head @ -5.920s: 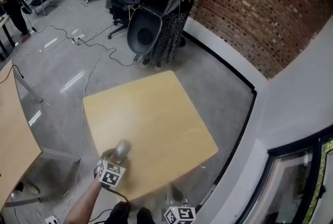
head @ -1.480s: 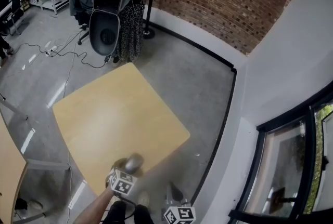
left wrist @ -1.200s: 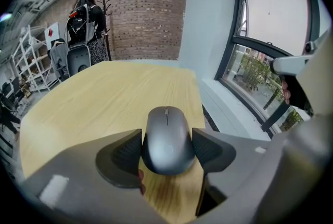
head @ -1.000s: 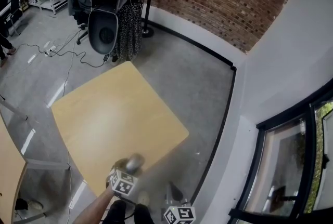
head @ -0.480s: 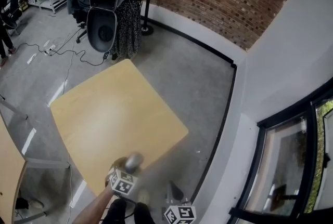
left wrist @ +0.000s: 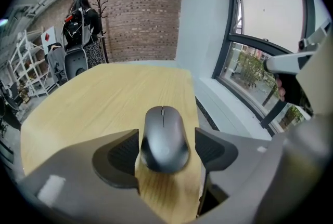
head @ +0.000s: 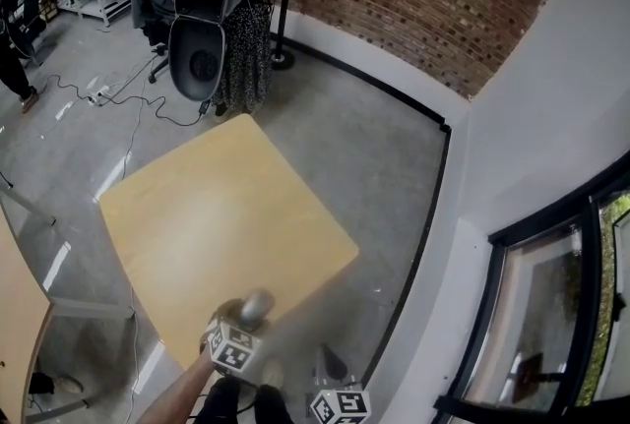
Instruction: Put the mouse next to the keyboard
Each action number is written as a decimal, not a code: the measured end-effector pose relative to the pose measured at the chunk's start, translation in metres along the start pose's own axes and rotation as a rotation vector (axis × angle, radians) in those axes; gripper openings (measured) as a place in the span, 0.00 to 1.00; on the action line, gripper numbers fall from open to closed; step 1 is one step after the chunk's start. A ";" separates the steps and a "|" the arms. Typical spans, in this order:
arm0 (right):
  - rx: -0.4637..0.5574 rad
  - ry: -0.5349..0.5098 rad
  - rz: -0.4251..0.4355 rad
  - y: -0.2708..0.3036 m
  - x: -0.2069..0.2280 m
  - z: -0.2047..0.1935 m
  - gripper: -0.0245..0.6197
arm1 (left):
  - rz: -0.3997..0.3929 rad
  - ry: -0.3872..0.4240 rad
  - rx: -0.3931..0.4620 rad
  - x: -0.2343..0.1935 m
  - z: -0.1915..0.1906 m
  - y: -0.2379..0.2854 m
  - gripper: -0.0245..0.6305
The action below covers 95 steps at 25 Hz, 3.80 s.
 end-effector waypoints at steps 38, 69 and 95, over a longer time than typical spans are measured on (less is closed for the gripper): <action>0.048 -0.092 0.185 0.001 -0.097 0.006 0.06 | 0.285 -0.228 0.249 -0.062 -0.031 -0.171 0.18; 0.132 -0.194 0.333 -0.017 -0.205 0.034 0.06 | 0.460 -0.261 0.437 -0.081 -0.062 -0.318 0.04; 0.219 -0.186 0.268 -0.044 -0.199 0.049 0.06 | 0.427 -0.178 0.536 -0.069 -0.050 -0.350 0.04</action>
Point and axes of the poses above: the fingertips, and each gripper's own axes: y forward along the fingers, x to its right, z out of its top, the point moved 7 cm from there along -y, backward along the fingers, and after that the axes turned 6 degrees about -z, right-handed, at the moved point
